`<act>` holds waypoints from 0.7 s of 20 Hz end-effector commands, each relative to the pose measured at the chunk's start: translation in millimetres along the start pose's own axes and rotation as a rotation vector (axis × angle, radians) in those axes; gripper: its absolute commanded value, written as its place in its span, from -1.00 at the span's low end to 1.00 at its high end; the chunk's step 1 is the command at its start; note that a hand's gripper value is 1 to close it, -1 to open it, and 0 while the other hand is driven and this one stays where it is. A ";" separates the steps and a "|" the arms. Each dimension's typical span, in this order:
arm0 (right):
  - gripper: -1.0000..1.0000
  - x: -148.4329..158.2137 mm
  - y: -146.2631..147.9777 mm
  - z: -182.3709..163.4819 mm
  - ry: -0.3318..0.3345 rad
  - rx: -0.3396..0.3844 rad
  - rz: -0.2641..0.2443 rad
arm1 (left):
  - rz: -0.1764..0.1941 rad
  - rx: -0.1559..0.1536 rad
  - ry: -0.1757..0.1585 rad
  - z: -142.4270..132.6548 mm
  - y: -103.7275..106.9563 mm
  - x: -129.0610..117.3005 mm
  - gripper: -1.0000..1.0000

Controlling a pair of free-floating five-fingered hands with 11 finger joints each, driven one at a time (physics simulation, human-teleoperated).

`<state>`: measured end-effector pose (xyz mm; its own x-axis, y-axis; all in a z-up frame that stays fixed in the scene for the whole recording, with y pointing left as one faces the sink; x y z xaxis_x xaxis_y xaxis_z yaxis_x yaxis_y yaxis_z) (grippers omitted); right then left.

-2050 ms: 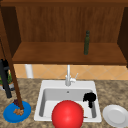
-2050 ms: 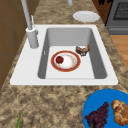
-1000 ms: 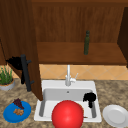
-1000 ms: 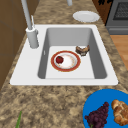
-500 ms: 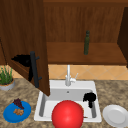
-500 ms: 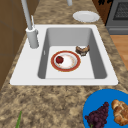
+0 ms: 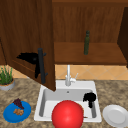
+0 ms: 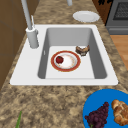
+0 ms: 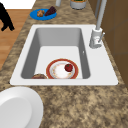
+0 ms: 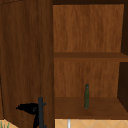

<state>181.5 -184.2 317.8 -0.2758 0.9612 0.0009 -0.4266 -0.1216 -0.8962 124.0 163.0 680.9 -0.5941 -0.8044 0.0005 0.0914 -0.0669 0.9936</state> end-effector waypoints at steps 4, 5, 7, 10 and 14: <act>0.00 0.0 0.0 0.0 0.000 0.000 0.000 | -0.020 -0.010 0.046 -44.0 -9.0 6.8 -1.00; 0.00 0.0 0.0 0.0 0.000 0.000 0.000 | -0.022 -0.010 0.057 -49.3 -8.2 7.0 -1.00; 0.00 0.0 0.0 0.0 0.000 0.000 0.000 | -0.024 -0.008 0.083 -59.7 -6.4 6.3 -1.00; 0.00 0.0 0.0 0.0 0.000 0.000 0.000 | -0.023 -0.009 0.115 -77.3 -6.1 1.8 -1.00; 0.00 0.0 0.0 0.0 0.000 0.000 0.000 | -0.022 -0.007 0.162 -101.9 -3.7 -4.4 -1.00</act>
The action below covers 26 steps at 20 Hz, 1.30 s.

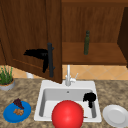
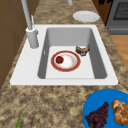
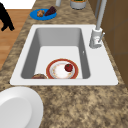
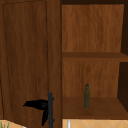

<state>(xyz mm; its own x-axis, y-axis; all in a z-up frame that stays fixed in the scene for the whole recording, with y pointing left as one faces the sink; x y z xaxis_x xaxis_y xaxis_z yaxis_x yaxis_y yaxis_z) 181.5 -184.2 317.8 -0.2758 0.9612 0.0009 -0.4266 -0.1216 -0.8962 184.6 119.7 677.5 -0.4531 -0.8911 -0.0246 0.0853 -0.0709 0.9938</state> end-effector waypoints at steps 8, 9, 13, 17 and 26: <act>0.00 0.0 0.0 0.0 0.000 0.000 0.000 | -0.035 -0.011 0.094 -76.0 -9.9 1.7 -1.00; 0.00 0.0 0.0 0.0 0.000 0.000 0.000 | -0.035 -0.011 0.108 -82.2 -8.9 1.3 -1.00; 0.00 0.0 0.0 0.0 0.000 0.000 0.000 | -0.033 -0.008 0.166 -107.4 -4.5 -1.2 -1.00; 0.00 0.0 0.0 0.0 0.000 0.000 0.000 | -0.025 -0.005 0.225 -132.6 -2.0 -5.4 -1.00; 0.00 0.0 0.0 0.0 0.000 0.000 0.000 | 0.010 0.003 0.371 -183.5 -7.4 -25.8 -1.00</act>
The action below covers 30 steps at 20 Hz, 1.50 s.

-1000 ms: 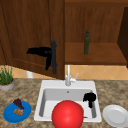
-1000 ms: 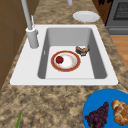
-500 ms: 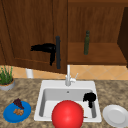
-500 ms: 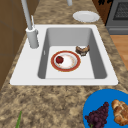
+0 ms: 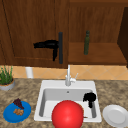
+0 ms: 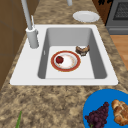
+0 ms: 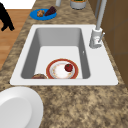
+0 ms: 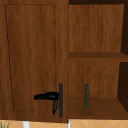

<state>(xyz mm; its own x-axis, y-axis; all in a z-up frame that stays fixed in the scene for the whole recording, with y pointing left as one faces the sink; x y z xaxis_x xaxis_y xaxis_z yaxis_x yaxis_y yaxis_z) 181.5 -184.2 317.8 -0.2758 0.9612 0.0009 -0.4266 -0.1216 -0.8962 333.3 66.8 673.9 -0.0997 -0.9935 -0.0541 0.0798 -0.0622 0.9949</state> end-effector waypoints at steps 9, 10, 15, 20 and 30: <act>0.00 0.0 0.0 0.0 0.000 0.000 0.000 | -0.027 0.080 0.100 -53.4 -33.3 1.3 -1.00; 0.00 0.0 0.0 0.0 0.000 0.000 0.000 | -0.025 0.090 0.103 -53.5 -33.9 0.5 -1.00; 0.00 0.0 0.0 0.0 0.000 0.000 0.000 | -0.034 0.131 0.127 -50.5 -33.1 -0.3 -1.00; 0.00 0.0 0.0 0.0 0.000 0.000 0.000 | 0.045 0.180 0.097 -10.7 -30.9 -14.8 -1.00; 0.00 0.0 0.0 0.0 0.000 0.000 0.000 | 0.038 0.167 -0.050 10.0 -59.6 -10.5 -1.00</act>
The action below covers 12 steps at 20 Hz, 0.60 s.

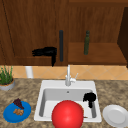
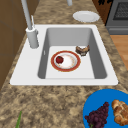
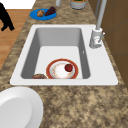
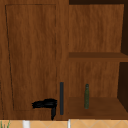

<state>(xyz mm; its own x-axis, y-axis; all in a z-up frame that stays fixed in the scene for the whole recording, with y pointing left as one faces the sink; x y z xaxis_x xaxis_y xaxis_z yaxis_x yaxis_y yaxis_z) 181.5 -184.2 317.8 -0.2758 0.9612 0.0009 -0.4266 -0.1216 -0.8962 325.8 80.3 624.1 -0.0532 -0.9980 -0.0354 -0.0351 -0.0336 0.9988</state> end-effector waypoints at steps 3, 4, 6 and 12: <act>0.00 0.0 0.0 0.0 0.000 0.000 0.000 | 0.000 0.052 -0.140 12.8 -19.3 -6.9 -1.00; 0.00 0.0 0.0 0.0 0.000 0.000 0.000 | 0.000 0.050 -0.156 15.1 -23.1 -7.9 -1.00; 0.00 0.0 0.0 0.0 0.000 0.000 0.000 | 0.000 0.035 -0.192 20.8 -32.8 -9.1 -1.00; 0.00 0.0 0.0 0.0 0.000 0.000 0.000 | 0.004 0.010 -0.286 35.5 -54.7 -13.6 -1.00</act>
<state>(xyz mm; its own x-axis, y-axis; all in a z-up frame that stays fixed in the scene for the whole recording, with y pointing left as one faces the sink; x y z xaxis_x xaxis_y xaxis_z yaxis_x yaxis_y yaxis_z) 181.5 -184.2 317.8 -0.2758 0.9612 0.0009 -0.4266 -0.1216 -0.8962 299.9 94.4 579.3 -0.2315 -0.9719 -0.0419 -0.0409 -0.0333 0.9986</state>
